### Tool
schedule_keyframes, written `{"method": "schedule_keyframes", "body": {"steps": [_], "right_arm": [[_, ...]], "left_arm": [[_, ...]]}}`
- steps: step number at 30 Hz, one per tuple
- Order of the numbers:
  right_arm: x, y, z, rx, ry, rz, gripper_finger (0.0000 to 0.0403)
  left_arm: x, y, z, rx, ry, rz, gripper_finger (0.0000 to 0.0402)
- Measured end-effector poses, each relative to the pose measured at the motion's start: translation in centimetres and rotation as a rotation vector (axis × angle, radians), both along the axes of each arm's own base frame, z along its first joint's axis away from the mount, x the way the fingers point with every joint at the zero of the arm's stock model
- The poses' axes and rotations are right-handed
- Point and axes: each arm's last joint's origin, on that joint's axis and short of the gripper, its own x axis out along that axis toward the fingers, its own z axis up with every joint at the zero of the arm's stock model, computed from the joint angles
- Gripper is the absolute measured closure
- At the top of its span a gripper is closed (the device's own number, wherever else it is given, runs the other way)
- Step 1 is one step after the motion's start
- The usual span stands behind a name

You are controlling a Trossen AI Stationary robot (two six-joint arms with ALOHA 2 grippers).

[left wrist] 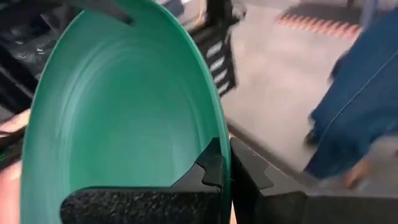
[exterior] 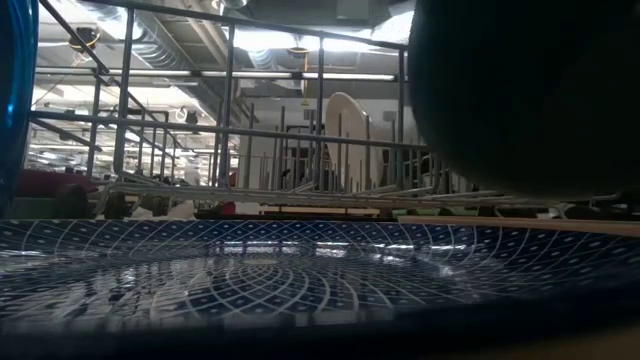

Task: Sort dishes
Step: Put the green plate into the dish rack

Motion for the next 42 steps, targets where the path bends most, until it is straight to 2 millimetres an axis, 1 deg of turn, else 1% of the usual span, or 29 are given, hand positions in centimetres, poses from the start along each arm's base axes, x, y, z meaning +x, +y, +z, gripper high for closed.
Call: {"method": "schedule_keyframes", "body": {"steps": [6,9,12,16,19,23,27,30,35,38,42], "right_arm": [[-2.6,-1.0,2.8,-0.082,-0.143,-0.013,0.0258],[-3.9,-1.7,4.0,-0.131,-0.202,-0.014,0.0258],[-5.2,-2.6,5.1,-0.156,-0.232,-0.008,0.0258],[-7.2,-4.0,6.8,-0.177,-0.289,-0.013,0.0258],[-8.7,-5.2,8.0,-0.220,-0.354,-0.022,0.0258],[-10.6,-7.3,9.8,-0.243,-0.441,-0.040,0.0258],[-12.4,-9.4,11.3,-0.269,-0.530,-0.048,0.0258],[-13.5,-10.8,12.1,-0.308,-0.588,-0.054,0.0258],[-14.6,-12.7,12.9,-0.402,-0.659,-0.067,0.0258],[-15.0,-13.6,13.4,-0.493,-0.707,-0.073,0.0258],[-15.6,-14.8,14.0,-0.604,-0.760,-0.110,0.0258]], "left_arm": [[0.5,0.1,1.3,-0.214,-0.028,-0.043,0.0401],[0.6,0.1,2.0,-0.321,-0.038,-0.030,0.0401],[0.8,0.2,2.9,-0.479,-0.051,-0.013,0.0401],[1.1,0.9,4.4,-0.667,-0.097,-0.003,0.0401],[1.4,1.8,5.2,-0.775,-0.132,0.004,0.0401],[2.0,3.7,6.0,-0.935,-0.155,0.066,0.0401],[2.7,6.3,6.6,-1.039,-0.206,0.138,0.0401],[3.0,8.1,7.3,-1.106,-0.270,0.156,0.0401],[3.4,11.3,8.2,-1.199,-0.373,0.177,0.0401],[3.5,13.3,8.6,-1.218,-0.447,0.221,0.0401],[3.8,16.0,8.6,-1.225,-0.506,0.310,0.0401]]}}
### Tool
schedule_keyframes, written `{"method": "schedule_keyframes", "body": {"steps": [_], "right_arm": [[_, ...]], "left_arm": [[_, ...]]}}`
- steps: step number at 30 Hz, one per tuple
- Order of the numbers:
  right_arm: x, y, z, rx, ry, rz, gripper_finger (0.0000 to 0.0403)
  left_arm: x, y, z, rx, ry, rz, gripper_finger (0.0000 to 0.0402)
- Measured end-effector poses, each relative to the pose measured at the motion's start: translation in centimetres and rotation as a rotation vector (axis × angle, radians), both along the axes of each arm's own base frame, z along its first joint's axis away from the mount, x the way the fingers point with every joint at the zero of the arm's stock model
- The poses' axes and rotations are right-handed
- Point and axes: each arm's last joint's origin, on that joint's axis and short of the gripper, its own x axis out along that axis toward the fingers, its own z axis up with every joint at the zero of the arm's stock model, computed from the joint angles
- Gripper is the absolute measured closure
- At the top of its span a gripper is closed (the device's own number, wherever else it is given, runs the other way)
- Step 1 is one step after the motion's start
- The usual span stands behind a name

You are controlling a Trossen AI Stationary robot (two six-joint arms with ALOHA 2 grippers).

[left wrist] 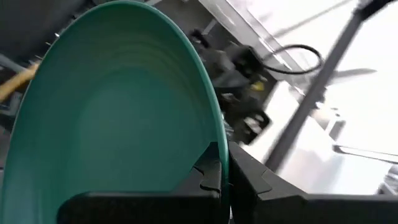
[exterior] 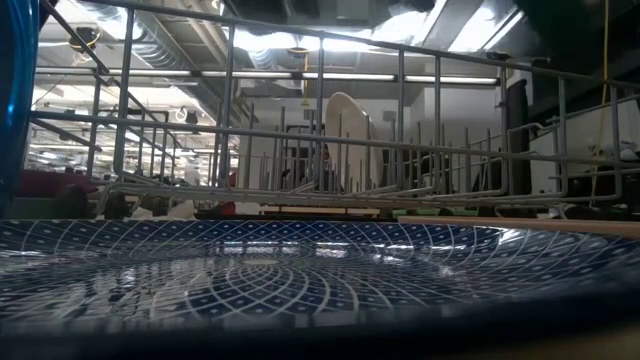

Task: Sort dishes
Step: Put the green plate into the dish rack

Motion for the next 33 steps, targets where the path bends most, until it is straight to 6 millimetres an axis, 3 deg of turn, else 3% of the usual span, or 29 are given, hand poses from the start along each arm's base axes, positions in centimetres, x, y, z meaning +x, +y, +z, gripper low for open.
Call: {"method": "schedule_keyframes", "body": {"steps": [8,19,25,33], "right_arm": [[-1.0,-1.8,0.6,-0.072,-0.047,-0.039,0.0258],[-1.4,-2.4,0.1,-0.124,-0.019,-0.051,0.0258],[-1.4,-2.5,-0.1,-0.152,-0.009,-0.087,0.0258],[-1.4,-2.6,-0.2,-0.159,-0.007,-0.093,0.0258]], "left_arm": [[0.2,6.4,0.0,-0.066,0.004,0.248,0.0401],[-1.1,14.3,-0.1,-0.256,-0.026,0.583,0.0401],[-1.6,16.0,-0.4,-0.399,-0.052,0.741,0.0401],[-1.9,16.2,-0.4,-0.436,-0.049,0.865,0.0401]]}}
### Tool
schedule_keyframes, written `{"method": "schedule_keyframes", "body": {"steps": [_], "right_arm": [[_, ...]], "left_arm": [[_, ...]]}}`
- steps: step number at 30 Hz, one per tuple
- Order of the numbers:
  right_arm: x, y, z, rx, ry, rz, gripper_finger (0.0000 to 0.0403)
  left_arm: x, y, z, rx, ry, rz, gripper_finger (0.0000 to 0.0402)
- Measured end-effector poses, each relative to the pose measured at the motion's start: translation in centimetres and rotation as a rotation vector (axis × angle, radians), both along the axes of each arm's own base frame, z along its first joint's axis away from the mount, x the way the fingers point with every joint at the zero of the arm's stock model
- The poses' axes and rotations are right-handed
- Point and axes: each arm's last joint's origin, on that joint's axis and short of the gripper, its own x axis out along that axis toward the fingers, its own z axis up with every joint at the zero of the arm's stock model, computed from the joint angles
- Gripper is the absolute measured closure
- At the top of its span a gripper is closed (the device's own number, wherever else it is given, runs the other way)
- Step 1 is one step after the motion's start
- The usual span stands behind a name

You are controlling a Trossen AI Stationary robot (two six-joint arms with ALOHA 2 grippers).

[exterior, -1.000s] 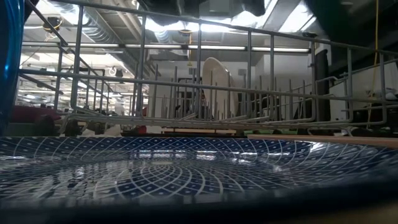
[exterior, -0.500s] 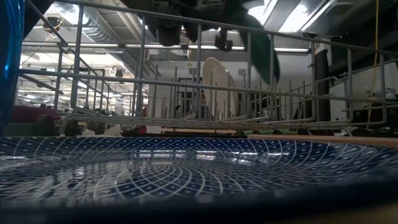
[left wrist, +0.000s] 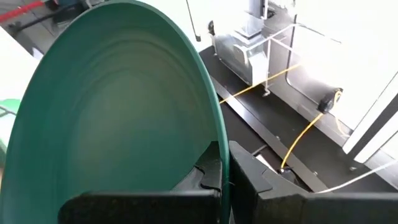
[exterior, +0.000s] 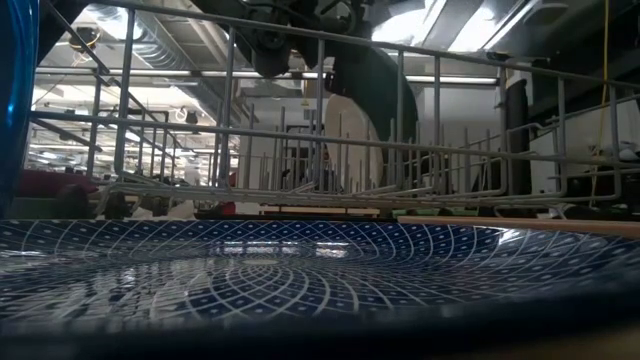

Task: Sort dishes
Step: Put the green plate into the dish rack

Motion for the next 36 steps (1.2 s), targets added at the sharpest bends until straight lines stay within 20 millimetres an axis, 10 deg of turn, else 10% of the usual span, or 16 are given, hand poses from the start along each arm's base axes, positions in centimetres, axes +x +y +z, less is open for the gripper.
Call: {"method": "schedule_keyframes", "body": {"steps": [36], "right_arm": [[0.0,0.0,-0.2,0.017,0.010,-0.006,0.0258]], "left_arm": [[0.5,1.6,-2.6,-0.123,0.247,0.038,0.0329]]}}
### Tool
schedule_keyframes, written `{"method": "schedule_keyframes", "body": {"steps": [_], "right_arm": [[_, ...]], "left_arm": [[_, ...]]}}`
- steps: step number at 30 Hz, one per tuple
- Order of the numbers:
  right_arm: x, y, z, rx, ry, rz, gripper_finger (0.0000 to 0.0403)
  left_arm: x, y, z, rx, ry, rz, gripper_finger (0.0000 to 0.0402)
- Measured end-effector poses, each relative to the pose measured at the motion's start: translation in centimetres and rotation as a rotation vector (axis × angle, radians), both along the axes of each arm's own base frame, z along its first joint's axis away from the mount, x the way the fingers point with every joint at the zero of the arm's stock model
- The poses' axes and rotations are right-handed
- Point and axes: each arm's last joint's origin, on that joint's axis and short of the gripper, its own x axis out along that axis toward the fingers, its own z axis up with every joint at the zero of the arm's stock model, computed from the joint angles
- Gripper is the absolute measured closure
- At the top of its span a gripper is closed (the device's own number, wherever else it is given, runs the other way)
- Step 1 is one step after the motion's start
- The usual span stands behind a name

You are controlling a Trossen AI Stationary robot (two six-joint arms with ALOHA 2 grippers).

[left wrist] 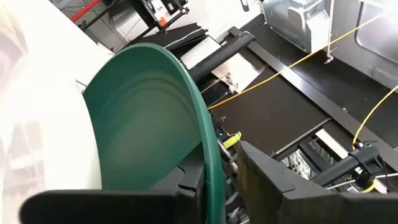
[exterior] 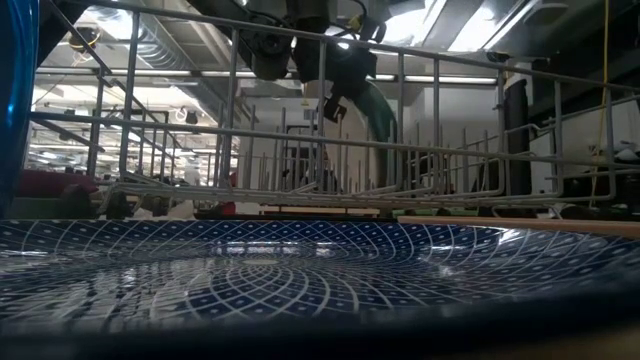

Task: Sort dishes
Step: Put the green plate into the dish rack

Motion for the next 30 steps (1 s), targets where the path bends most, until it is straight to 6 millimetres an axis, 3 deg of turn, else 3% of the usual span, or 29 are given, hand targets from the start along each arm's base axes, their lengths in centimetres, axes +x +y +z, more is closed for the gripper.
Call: {"method": "schedule_keyframes", "body": {"steps": [18,23,30], "right_arm": [[0.0,0.1,-0.1,0.070,-0.003,-0.010,0.0258],[0.5,0.5,-1.7,0.087,-0.022,-0.136,0.0258],[1.4,1.7,-5.3,0.060,-0.036,-0.268,0.0258]], "left_arm": [[0.0,-0.3,0.1,0.038,0.058,0.060,0.0273],[0.0,-0.4,0.1,0.037,0.055,0.060,0.0270],[0.0,-0.5,0.3,0.061,0.069,0.065,0.0270]]}}
